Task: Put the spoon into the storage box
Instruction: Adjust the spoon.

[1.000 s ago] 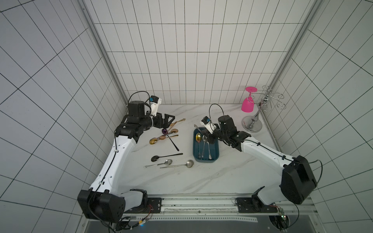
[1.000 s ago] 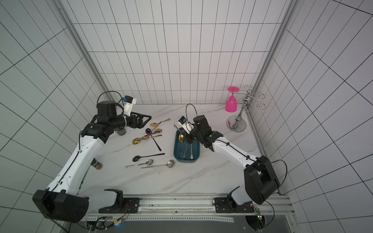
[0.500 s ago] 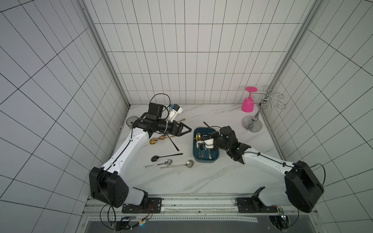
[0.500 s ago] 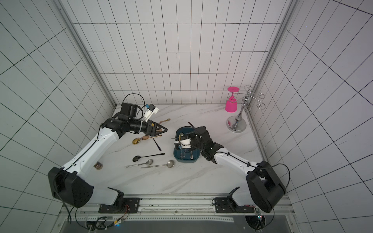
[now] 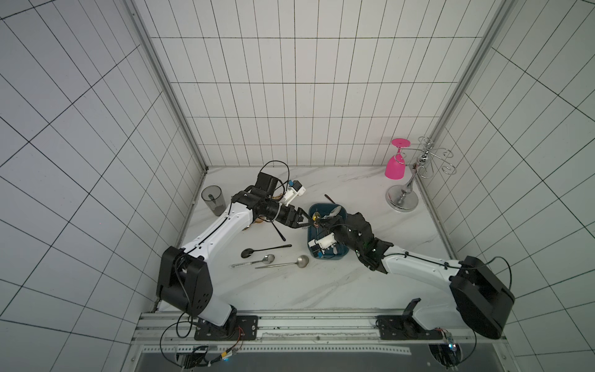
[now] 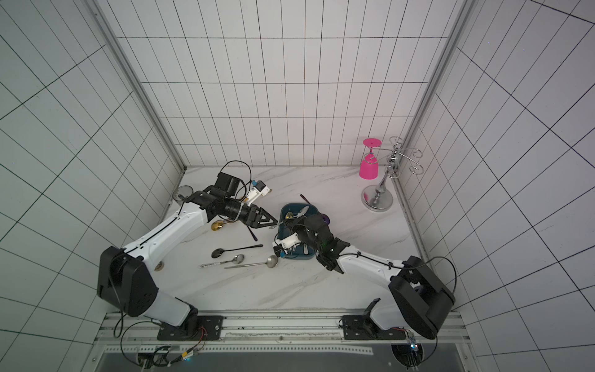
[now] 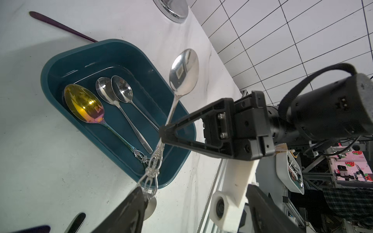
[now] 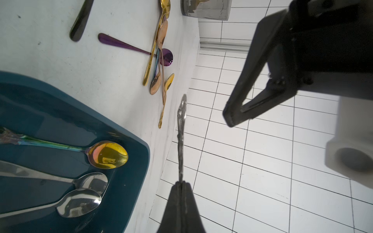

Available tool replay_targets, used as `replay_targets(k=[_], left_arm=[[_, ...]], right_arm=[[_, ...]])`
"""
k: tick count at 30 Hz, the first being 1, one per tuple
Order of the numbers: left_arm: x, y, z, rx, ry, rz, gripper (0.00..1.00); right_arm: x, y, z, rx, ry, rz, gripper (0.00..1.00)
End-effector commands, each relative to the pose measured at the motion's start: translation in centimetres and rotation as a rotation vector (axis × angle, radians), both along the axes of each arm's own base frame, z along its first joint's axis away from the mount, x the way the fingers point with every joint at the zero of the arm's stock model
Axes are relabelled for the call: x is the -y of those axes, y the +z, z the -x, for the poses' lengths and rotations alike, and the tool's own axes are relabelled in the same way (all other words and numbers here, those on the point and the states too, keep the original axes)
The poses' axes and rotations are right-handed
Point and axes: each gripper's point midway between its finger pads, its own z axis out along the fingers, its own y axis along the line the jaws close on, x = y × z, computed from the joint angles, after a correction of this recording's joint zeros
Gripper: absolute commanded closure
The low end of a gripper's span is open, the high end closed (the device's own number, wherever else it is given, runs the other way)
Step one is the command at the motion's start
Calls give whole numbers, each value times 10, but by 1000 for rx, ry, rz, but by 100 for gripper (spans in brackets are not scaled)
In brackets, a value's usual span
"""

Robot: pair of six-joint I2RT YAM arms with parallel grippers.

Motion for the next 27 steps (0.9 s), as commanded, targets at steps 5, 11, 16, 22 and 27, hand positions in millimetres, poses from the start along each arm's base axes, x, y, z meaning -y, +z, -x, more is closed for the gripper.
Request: replay_targets(k=[5, 11, 16, 22, 27], left_arm=[[11, -11, 0, -82, -85, 70, 33], [20, -5, 9, -182, -149, 174, 51], [19, 3, 17, -221, -167, 241, 65], [16, 5, 17, -229, -156, 257, 85], [18, 2, 16, -261, -144, 271, 100]], right_arm=[[0, 24, 14, 102, 18, -7, 100], [0, 28, 17, 108, 26, -10, 100], [0, 27, 18, 107, 27, -5, 100], [0, 23, 17, 100, 26, 2, 100], [1, 21, 18, 92, 25, 6, 100]])
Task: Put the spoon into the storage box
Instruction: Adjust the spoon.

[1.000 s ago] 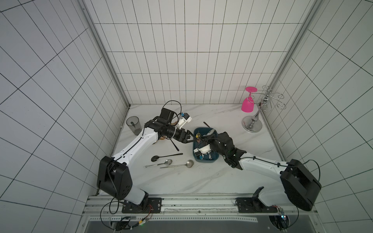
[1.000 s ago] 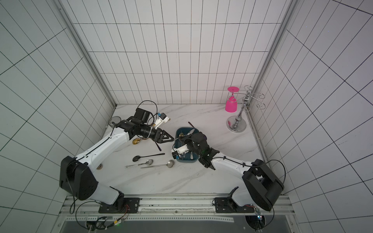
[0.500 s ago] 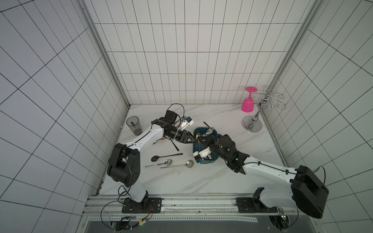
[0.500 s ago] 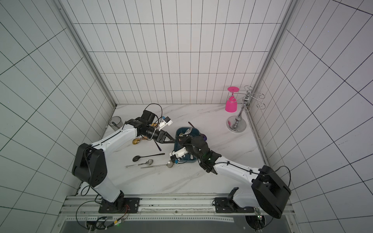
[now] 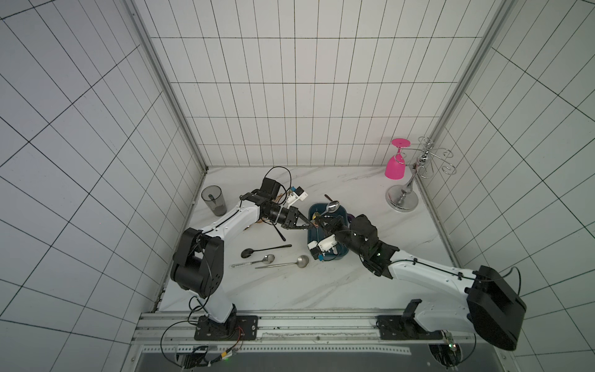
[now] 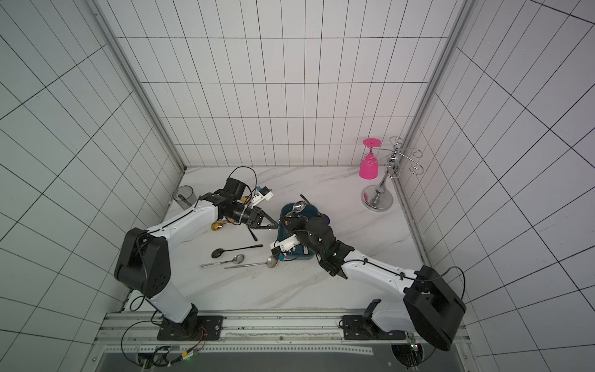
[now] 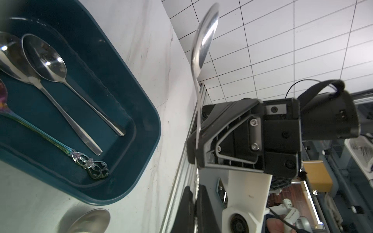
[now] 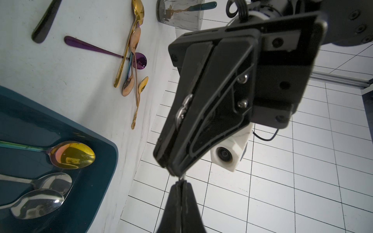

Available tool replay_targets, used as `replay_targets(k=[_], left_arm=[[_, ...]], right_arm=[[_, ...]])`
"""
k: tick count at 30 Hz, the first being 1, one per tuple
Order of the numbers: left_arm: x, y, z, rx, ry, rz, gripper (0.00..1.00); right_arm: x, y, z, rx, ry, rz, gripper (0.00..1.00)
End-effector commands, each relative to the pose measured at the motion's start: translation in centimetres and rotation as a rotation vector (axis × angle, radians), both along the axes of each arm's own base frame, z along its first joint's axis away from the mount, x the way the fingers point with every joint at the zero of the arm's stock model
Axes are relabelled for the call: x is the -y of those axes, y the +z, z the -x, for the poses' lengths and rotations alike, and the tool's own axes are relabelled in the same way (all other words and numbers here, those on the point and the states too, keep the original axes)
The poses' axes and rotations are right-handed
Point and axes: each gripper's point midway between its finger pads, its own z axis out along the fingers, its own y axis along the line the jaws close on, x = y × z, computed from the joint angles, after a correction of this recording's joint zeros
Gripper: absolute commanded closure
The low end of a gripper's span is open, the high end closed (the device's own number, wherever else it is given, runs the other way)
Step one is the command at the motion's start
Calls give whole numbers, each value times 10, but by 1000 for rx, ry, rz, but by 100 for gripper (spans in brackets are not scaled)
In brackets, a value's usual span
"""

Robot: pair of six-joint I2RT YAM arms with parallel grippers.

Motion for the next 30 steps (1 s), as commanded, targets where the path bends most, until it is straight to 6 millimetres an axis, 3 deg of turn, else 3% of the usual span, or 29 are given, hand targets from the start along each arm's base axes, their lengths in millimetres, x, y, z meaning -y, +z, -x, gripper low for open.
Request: replay_targets(k=[1, 5, 9, 16, 18, 22, 30], left_arm=[[3, 16, 3, 19, -9, 58, 100], [4, 12, -3, -40, 36, 67, 100], [5, 5, -14, -69, 159, 42, 100], [-3, -19, -34, -53, 392, -122, 100], [-3, -32, -39, -74, 446, -206, 100], [8, -44, -29, -89, 460, -314, 100], [20, -78, -25, -242, 564, -399, 100]], right_arm=[[4, -16, 5, -24, -4, 41, 97], [9, -16, 7, -50, -16, 35, 75], [25, -13, 19, -144, -57, -26, 56], [83, 23, 44, -438, -228, -294, 48], [104, 42, 38, -506, -343, -429, 43], [139, 59, 24, -659, -546, -648, 33], [179, 63, -9, -929, -858, -1017, 14]])
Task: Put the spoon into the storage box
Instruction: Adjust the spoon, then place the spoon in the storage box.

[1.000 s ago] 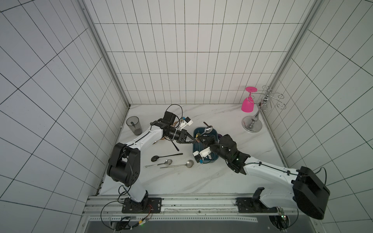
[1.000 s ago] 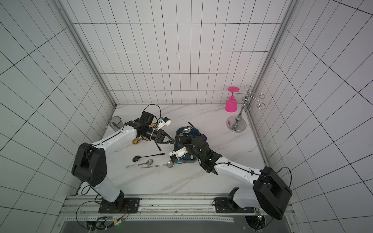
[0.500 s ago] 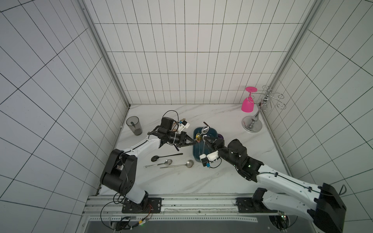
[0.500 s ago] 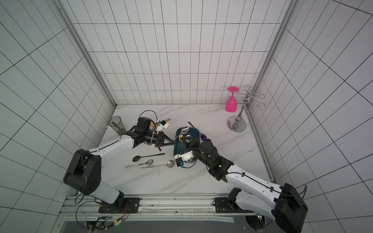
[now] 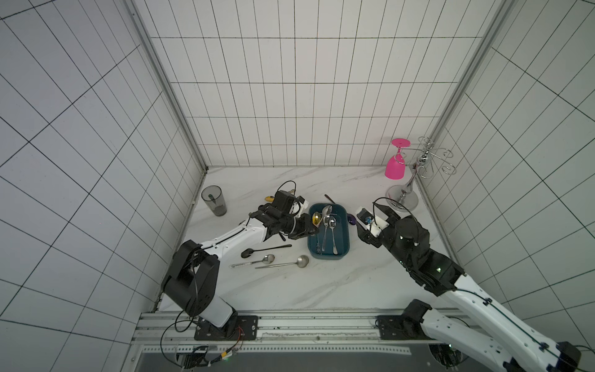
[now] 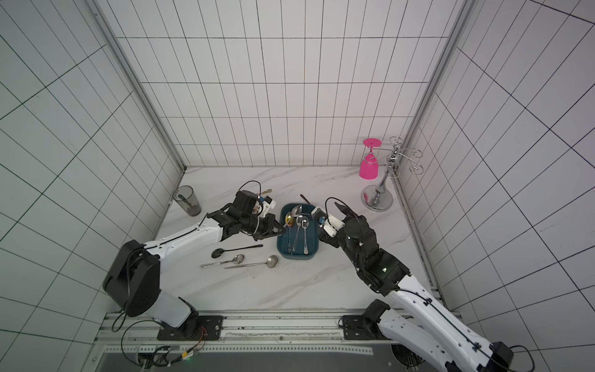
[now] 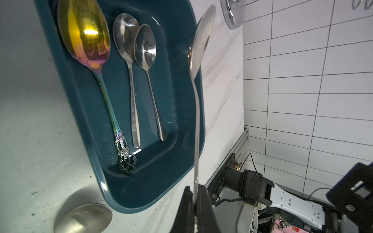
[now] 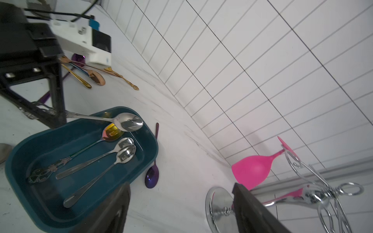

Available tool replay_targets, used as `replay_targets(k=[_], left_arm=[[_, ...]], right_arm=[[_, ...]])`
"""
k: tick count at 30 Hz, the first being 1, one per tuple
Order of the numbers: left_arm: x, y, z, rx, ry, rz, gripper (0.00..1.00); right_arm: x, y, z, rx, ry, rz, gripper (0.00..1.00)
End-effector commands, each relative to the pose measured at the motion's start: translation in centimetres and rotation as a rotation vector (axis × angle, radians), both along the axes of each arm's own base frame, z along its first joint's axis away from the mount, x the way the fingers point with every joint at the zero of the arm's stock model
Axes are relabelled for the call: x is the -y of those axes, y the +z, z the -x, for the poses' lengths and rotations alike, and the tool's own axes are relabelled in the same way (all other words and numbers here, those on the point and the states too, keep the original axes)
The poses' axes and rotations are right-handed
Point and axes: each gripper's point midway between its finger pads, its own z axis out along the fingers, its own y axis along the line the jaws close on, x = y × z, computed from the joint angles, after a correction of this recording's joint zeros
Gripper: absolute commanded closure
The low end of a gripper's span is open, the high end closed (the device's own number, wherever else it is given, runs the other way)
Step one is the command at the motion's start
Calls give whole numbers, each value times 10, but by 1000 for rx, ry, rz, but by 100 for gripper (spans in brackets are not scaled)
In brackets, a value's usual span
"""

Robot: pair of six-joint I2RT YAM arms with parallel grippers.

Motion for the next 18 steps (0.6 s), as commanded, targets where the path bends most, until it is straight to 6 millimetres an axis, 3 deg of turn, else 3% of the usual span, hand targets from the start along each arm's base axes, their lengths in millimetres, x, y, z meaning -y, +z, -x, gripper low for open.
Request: replay_targets(k=[1, 5, 11, 18], left_arm=[[1, -22, -10, -76, 108, -46, 100], [15, -27, -4, -96, 96, -82, 100], [14, -49, -4, -177, 147, -115, 100], [27, -46, -14, -185, 163, -89, 97]], right_arm=[[20, -4, -10, -190, -184, -200, 14], [31, -17, -25, -328, -283, -237, 12], [42, -36, -47, -468, -389, -296, 12], [44, -53, -60, -573, -415, -365, 14]])
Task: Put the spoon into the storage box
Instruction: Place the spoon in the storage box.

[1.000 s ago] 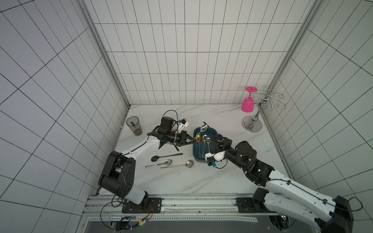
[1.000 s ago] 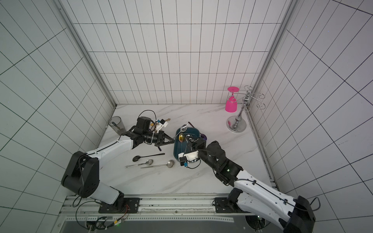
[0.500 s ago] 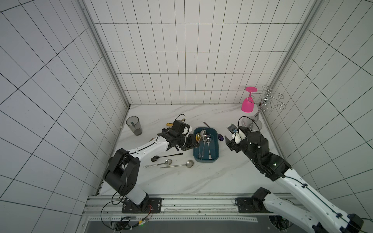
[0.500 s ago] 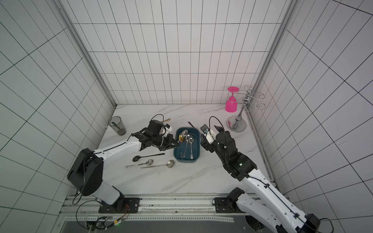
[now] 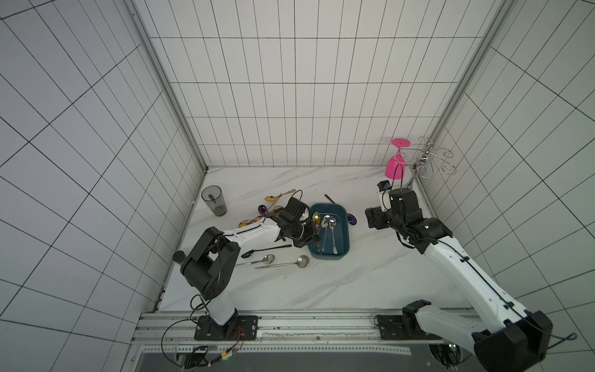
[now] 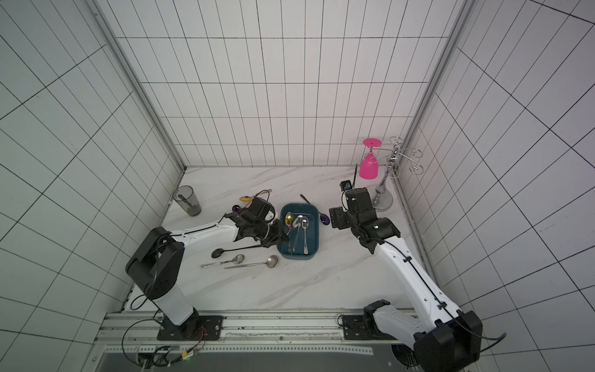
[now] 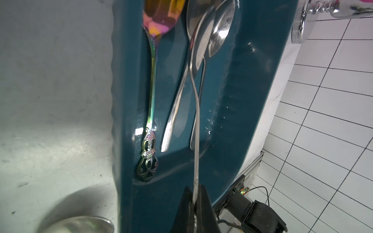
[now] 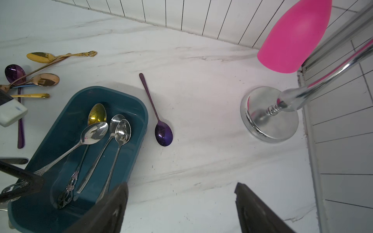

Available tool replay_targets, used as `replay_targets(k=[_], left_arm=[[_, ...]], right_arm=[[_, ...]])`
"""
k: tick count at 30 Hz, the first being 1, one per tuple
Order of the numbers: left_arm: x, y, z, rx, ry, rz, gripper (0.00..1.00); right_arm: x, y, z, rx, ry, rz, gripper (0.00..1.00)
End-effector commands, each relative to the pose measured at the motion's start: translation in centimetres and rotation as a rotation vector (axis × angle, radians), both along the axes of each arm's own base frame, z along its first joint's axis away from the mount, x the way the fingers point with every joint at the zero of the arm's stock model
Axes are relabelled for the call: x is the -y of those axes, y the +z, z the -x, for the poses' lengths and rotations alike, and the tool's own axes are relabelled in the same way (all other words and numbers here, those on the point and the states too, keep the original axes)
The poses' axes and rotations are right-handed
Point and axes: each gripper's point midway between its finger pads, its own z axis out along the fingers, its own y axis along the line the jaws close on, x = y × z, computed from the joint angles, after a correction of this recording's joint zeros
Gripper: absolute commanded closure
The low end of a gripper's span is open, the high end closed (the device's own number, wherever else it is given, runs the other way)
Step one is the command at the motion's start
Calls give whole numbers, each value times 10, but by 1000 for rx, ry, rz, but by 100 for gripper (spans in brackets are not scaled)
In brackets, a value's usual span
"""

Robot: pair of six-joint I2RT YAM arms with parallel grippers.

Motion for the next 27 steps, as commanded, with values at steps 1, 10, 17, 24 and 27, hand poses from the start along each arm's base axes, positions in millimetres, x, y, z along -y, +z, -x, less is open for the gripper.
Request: replay_targets(k=[1, 10, 17, 24, 27], left_arm=[[13, 10, -14, 31, 25, 36, 97], [21, 6, -26, 26, 47, 45, 97], [30, 3, -28, 28, 34, 35, 85], [43, 19, -13, 78, -28, 45, 41], [43, 31, -11, 112, -41, 55, 38]], right_arm=[[-6, 10, -1, -27, -7, -85, 14], [-4, 8, 1, -32, -3, -81, 14], [0, 4, 2, -36, -11, -68, 14], [-1, -4, -8, -101, -46, -71, 15], [-1, -7, -15, -145, -62, -88, 19]])
